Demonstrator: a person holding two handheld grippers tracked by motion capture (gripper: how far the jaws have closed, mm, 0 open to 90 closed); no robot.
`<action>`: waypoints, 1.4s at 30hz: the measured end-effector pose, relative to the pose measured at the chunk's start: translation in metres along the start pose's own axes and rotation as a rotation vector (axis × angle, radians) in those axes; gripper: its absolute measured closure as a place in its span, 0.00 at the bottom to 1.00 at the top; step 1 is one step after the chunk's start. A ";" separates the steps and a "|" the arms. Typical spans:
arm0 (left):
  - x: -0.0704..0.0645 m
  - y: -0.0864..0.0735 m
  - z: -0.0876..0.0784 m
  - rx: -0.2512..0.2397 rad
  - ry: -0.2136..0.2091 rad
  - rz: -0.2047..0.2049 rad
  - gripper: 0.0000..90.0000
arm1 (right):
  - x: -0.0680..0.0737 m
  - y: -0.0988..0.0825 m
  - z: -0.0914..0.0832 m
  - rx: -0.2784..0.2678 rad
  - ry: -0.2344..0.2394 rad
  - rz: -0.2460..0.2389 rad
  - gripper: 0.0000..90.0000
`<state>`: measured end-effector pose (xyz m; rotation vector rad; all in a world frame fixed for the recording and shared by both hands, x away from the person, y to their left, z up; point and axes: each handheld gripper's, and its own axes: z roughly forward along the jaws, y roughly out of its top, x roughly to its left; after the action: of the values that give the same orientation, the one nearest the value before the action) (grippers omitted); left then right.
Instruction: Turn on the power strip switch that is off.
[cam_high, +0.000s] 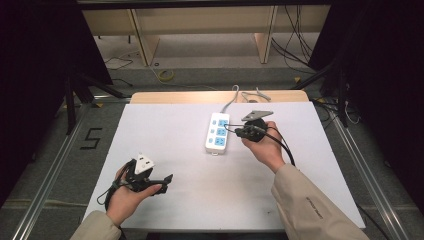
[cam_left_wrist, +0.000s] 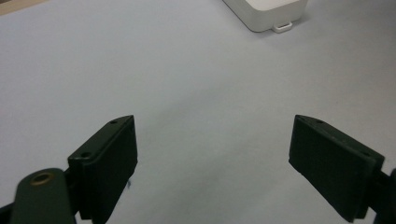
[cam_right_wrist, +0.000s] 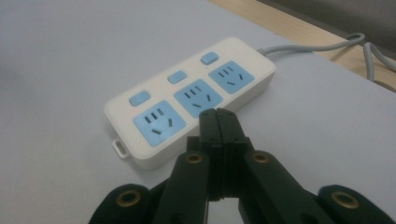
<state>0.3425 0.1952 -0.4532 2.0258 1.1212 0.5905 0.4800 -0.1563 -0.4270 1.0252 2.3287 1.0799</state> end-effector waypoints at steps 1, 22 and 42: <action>0.000 0.000 0.000 0.000 0.000 0.000 0.17 | 0.000 0.001 0.001 -0.001 0.000 0.002 1.00; 0.000 0.000 0.000 0.002 -0.002 0.000 0.17 | -0.002 0.020 0.029 0.034 -0.006 -0.013 1.00; 0.000 0.000 0.001 0.000 -0.004 -0.001 0.17 | -0.001 0.028 0.051 0.063 -0.001 -0.006 1.00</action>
<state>0.3429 0.1947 -0.4533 2.0250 1.1195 0.5858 0.5237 -0.1187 -0.4376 1.0400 2.3770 1.0096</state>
